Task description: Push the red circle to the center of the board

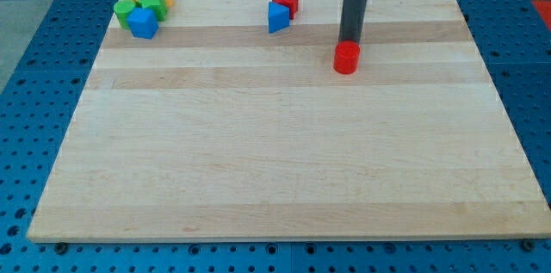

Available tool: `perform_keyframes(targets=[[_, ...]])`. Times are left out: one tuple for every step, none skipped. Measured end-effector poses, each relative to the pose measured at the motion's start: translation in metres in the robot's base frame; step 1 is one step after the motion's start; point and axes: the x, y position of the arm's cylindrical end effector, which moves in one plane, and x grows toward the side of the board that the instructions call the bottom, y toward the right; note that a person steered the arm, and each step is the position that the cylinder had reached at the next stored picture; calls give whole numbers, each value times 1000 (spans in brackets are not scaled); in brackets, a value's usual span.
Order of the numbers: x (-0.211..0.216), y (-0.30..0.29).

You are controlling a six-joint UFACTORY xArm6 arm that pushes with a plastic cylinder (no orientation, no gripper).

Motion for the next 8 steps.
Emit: perform_keyframes(targets=[[33, 0], [57, 5], [73, 35], [95, 55], [97, 22], [97, -25], [92, -45], [92, -46]])
